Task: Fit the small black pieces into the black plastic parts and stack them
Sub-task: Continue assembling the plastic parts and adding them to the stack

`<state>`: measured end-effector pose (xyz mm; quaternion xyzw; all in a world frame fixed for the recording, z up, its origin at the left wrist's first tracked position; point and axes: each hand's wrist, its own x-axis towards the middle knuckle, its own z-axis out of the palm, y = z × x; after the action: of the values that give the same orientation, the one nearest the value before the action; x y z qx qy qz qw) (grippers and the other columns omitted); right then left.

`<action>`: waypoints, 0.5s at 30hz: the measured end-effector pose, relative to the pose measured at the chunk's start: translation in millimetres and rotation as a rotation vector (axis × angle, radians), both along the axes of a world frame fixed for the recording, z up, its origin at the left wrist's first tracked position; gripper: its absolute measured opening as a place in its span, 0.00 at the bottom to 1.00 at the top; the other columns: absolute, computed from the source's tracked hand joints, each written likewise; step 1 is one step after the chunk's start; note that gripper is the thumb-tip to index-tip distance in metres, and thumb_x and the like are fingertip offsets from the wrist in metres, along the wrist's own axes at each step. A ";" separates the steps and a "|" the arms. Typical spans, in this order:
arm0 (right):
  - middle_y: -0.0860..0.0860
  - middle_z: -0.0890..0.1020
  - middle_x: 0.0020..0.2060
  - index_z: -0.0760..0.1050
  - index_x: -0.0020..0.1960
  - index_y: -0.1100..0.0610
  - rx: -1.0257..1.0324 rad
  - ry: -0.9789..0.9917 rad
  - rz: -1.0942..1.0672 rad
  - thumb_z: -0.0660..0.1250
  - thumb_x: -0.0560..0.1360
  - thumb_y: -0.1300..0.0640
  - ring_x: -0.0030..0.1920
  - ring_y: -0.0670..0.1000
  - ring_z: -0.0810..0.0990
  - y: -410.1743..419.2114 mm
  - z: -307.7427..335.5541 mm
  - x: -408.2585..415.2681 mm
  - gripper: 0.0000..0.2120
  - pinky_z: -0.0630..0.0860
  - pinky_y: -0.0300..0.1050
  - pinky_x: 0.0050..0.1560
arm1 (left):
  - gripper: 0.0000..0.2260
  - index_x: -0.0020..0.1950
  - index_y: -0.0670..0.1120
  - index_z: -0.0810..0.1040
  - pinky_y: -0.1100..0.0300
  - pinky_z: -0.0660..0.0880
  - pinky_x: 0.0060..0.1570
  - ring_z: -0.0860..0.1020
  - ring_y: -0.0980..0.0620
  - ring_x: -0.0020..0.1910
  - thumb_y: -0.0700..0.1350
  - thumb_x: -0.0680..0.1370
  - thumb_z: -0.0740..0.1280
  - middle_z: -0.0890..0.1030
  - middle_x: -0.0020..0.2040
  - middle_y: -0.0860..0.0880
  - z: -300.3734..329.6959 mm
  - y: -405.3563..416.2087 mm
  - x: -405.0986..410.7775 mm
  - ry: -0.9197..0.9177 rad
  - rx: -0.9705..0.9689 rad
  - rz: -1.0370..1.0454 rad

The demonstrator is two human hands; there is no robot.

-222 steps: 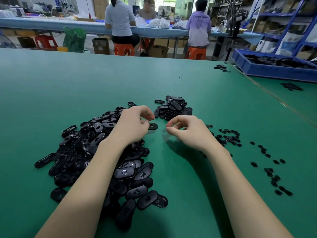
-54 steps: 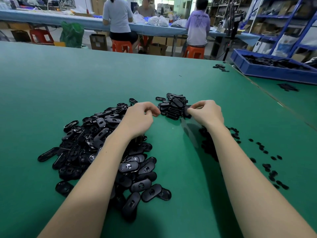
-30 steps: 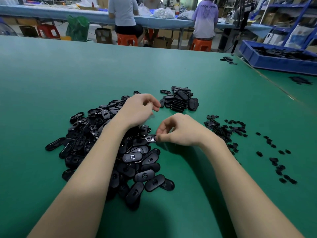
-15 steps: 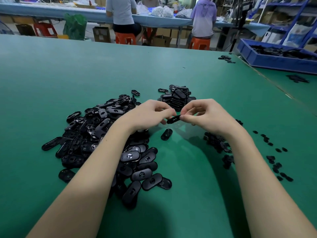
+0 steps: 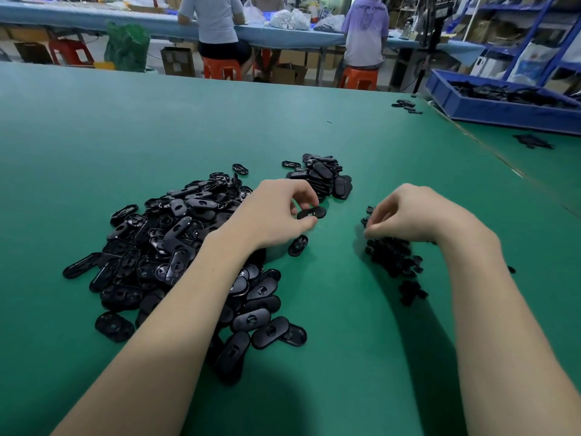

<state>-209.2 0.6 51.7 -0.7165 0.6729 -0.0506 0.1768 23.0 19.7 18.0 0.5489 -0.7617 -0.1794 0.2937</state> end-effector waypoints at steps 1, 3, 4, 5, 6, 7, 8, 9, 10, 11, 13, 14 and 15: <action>0.43 0.85 0.43 0.84 0.37 0.41 0.024 0.031 -0.012 0.78 0.64 0.43 0.49 0.49 0.82 1.4 1.0 -0.5 0.04 0.80 0.49 0.56 | 0.09 0.51 0.52 0.81 0.66 0.73 0.46 0.80 0.53 0.43 0.45 0.72 0.74 0.82 0.46 0.56 0.8 0.1 0.2 -0.012 -0.031 -0.006; 0.43 0.85 0.43 0.84 0.37 0.37 0.064 0.048 -0.021 0.79 0.60 0.40 0.49 0.50 0.83 3.8 1.0 1.2 0.07 0.81 0.50 0.56 | 0.09 0.51 0.52 0.81 0.66 0.73 0.45 0.79 0.53 0.43 0.44 0.72 0.73 0.81 0.45 0.56 1.3 0.3 -0.1 -0.017 -0.070 -0.020; 0.43 0.85 0.43 0.84 0.37 0.36 0.083 0.055 -0.020 0.79 0.59 0.40 0.49 0.49 0.83 4.5 0.5 2.4 0.08 0.81 0.49 0.56 | 0.09 0.51 0.52 0.81 0.64 0.74 0.46 0.79 0.53 0.43 0.44 0.72 0.73 0.80 0.44 0.56 1.0 0.5 -0.8 -0.022 -0.081 -0.023; 0.42 0.85 0.44 0.84 0.37 0.35 0.100 0.065 -0.020 0.80 0.57 0.39 0.50 0.50 0.83 4.9 -0.4 3.4 0.10 0.81 0.49 0.55 | 0.09 0.50 0.52 0.81 0.62 0.74 0.47 0.79 0.53 0.43 0.44 0.71 0.73 0.80 0.44 0.56 0.4 0.7 -1.4 -0.029 -0.090 -0.023; 0.42 0.85 0.44 0.83 0.37 0.34 0.112 0.074 -0.020 0.80 0.56 0.39 0.50 0.50 0.82 5.0 -1.7 3.7 0.11 0.82 0.50 0.55 | 0.09 0.50 0.53 0.81 0.61 0.75 0.47 0.79 0.53 0.43 0.45 0.71 0.73 0.80 0.44 0.57 -0.2 0.7 -1.9 -0.037 -0.098 -0.022; 0.42 0.85 0.44 0.83 0.37 0.34 0.118 0.078 -0.020 0.81 0.56 0.40 0.51 0.50 0.83 4.9 -2.9 3.8 0.11 0.82 0.50 0.55 | 0.09 0.50 0.53 0.80 0.61 0.75 0.47 0.79 0.53 0.43 0.45 0.71 0.72 0.79 0.44 0.57 -0.8 0.6 -2.1 -0.045 -0.106 -0.022; 0.43 0.85 0.44 0.83 0.36 0.35 0.117 0.078 -0.020 0.81 0.57 0.41 0.51 0.51 0.83 4.7 -4.0 3.5 0.10 0.81 0.50 0.55 | 0.09 0.50 0.53 0.80 0.61 0.75 0.47 0.79 0.53 0.42 0.45 0.71 0.72 0.79 0.44 0.57 -1.4 0.2 -2.0 -0.049 -0.115 -0.023; 0.43 0.85 0.44 0.84 0.36 0.36 0.111 0.073 -0.020 0.81 0.59 0.43 0.50 0.50 0.83 4.3 -4.7 3.0 0.09 0.81 0.50 0.56 | 0.09 0.50 0.53 0.80 0.61 0.75 0.47 0.79 0.53 0.42 0.45 0.71 0.72 0.80 0.44 0.56 -1.9 -0.3 -1.8 -0.049 -0.123 -0.025; 0.43 0.86 0.43 0.84 0.36 0.37 0.101 0.069 -0.017 0.81 0.60 0.45 0.50 0.50 0.83 3.4 -5.5 2.7 0.08 0.81 0.50 0.56 | 0.09 0.49 0.53 0.80 0.61 0.74 0.46 0.79 0.53 0.42 0.45 0.71 0.72 0.80 0.44 0.56 -2.4 -0.6 -1.5 -0.045 -0.126 -0.026; 0.43 0.86 0.43 0.84 0.36 0.39 0.090 0.065 -0.013 0.81 0.62 0.46 0.50 0.50 0.83 2.6 -6.2 2.5 0.06 0.81 0.50 0.56 | 0.08 0.49 0.53 0.80 0.62 0.75 0.45 0.79 0.53 0.42 0.44 0.71 0.72 0.80 0.45 0.55 -2.8 -1.0 -1.4 -0.040 -0.126 -0.026; 0.43 0.86 0.44 0.84 0.37 0.40 0.077 0.051 -0.008 0.79 0.63 0.46 0.50 0.50 0.83 2.3 -7.1 3.3 0.05 0.81 0.50 0.56 | 0.08 0.48 0.52 0.80 0.65 0.74 0.43 0.79 0.52 0.41 0.43 0.70 0.72 0.80 0.45 0.54 -3.6 -1.0 -2.0 -0.024 -0.120 -0.019; 0.43 0.85 0.44 0.84 0.37 0.39 0.079 0.042 -0.005 0.78 0.64 0.46 0.50 0.50 0.83 2.5 -7.6 4.1 0.04 0.81 0.50 0.56 | 0.08 0.47 0.52 0.80 0.68 0.73 0.42 0.79 0.52 0.40 0.42 0.70 0.72 0.80 0.44 0.54 -3.7 -0.8 -2.7 -0.011 -0.115 -0.011; 0.43 0.85 0.44 0.84 0.37 0.38 0.083 0.038 0.001 0.78 0.64 0.46 0.50 0.50 0.83 2.7 -8.2 5.5 0.04 0.81 0.50 0.56 | 0.08 0.46 0.51 0.80 0.71 0.72 0.40 0.79 0.52 0.40 0.41 0.70 0.72 0.81 0.44 0.54 -3.7 -0.3 -3.4 0.011 -0.104 0.001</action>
<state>-203.7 3.3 43.5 -0.7096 0.6774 -0.0091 0.1936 19.5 19.4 14.3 0.5323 -0.7681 -0.1426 0.3262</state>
